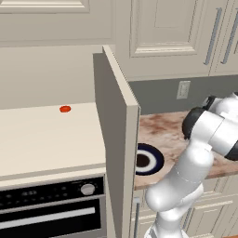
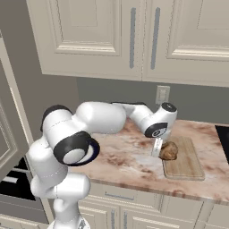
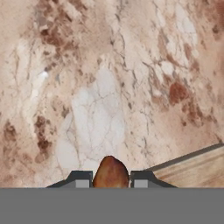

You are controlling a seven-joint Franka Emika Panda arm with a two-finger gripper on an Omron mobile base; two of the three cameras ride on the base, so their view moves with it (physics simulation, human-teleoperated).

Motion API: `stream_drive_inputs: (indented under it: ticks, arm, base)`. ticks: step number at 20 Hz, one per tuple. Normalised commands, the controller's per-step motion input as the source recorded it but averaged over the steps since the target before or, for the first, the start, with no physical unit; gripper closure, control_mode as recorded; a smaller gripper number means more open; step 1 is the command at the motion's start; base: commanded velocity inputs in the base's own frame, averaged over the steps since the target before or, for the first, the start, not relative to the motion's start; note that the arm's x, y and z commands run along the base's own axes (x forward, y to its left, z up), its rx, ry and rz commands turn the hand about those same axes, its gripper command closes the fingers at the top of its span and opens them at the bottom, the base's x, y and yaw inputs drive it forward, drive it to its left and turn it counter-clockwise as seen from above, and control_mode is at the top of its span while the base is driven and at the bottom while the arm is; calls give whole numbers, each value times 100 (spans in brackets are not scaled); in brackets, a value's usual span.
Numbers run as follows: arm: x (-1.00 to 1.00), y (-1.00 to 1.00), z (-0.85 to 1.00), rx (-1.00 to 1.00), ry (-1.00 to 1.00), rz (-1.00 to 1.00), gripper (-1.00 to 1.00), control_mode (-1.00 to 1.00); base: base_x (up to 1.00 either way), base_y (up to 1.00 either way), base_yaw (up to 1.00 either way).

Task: Pick the chicken drumstick from the plate and place it on the cutting board. Then pick the condiment bottle from the cabinet and place it next to the cutting board.

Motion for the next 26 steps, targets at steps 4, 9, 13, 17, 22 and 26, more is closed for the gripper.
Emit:
stream_drive_inputs:
  ticks: [4,9,13,17,22,26]
  arm:
    - [27,-15,-1,0,0,0,100,-100]
    - [24,-21,-8,0,-1,0,100,-100]
    - [18,-23,-14,0,-4,0,100,-100]
    - [14,-30,-18,0,-5,0,100,-100]
    - [14,-32,-17,0,-6,0,100,-100]
    - [15,-28,-31,0,-6,0,100,-100]
  base:
    - [0,0,0]
    - [0,0,0]
    - [0,0,0]
    - [0,0,0]
    - [0,0,0]
    - [0,0,0]
